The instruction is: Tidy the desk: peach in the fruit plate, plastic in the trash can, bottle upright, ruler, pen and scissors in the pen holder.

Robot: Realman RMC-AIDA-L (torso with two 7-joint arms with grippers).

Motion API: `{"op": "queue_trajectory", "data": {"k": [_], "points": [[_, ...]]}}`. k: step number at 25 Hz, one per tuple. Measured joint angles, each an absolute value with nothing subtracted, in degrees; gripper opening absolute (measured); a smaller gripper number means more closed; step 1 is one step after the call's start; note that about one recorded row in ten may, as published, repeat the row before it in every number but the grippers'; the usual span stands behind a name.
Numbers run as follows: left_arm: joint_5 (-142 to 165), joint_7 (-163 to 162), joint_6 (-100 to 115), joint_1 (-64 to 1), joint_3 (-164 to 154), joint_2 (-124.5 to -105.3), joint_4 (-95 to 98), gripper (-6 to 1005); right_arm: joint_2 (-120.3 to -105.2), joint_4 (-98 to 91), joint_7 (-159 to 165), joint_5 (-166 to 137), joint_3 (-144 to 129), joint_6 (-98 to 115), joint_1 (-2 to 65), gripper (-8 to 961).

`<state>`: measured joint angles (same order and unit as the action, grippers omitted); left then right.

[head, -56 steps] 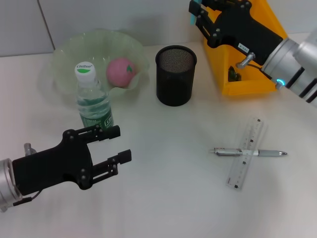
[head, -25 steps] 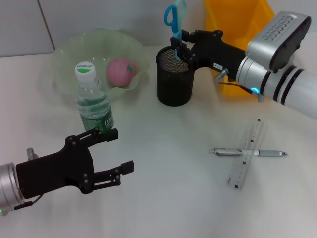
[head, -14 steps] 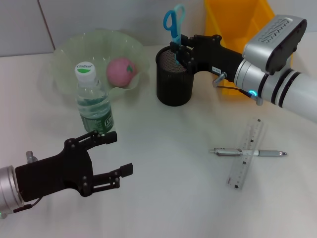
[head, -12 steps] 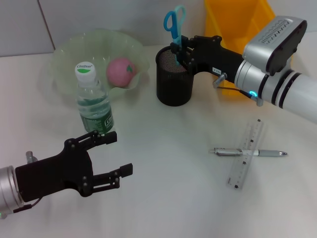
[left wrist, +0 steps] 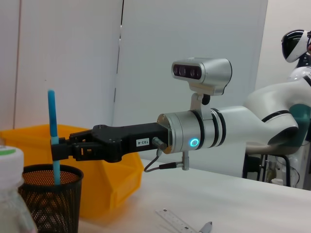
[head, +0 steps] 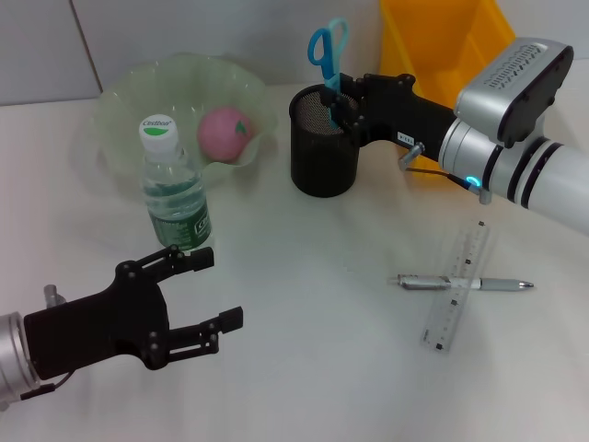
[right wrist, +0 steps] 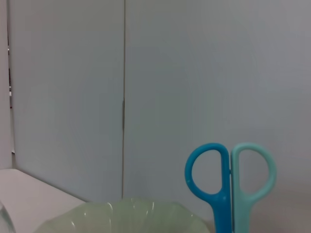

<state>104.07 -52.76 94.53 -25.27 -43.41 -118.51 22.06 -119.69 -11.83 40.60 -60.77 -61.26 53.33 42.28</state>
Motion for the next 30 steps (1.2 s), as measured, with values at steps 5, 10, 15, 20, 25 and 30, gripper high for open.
{"op": "queue_trajectory", "data": {"k": [5,10,15,20,25,30], "points": [[104.0,-53.0,94.9,-25.1,-43.4,-118.38,22.2,840,-119.69,-11.8,42.1,-60.9,-61.3,53.1,42.3,334],[103.8,-53.1,95.1,-25.1,-43.4,-118.30,22.2,840,-119.49,-11.9,43.7,-60.9,-61.3,53.1,42.2,338],[103.7,-53.2,95.1,-25.1,-43.4,-118.29,22.3,840,-119.57,-12.3,44.0,-60.9,-61.3,53.4,41.7,512],[103.7,-53.3,95.1,-25.2,-43.4,-118.21,22.3,840,-119.62,-12.8,45.6,-60.9,-61.3,53.8,41.0,609],[103.9,-53.4,95.1,-25.3,-43.4,-118.21,22.3,840,-119.59,-14.3,46.9,-61.0,-61.3,56.6,39.3,693],[104.0,-53.4,95.2,-25.3,-43.4,-118.21,22.3,840,-119.34,-16.2,51.7,-61.1,-62.3,57.4,37.6,759]]}}
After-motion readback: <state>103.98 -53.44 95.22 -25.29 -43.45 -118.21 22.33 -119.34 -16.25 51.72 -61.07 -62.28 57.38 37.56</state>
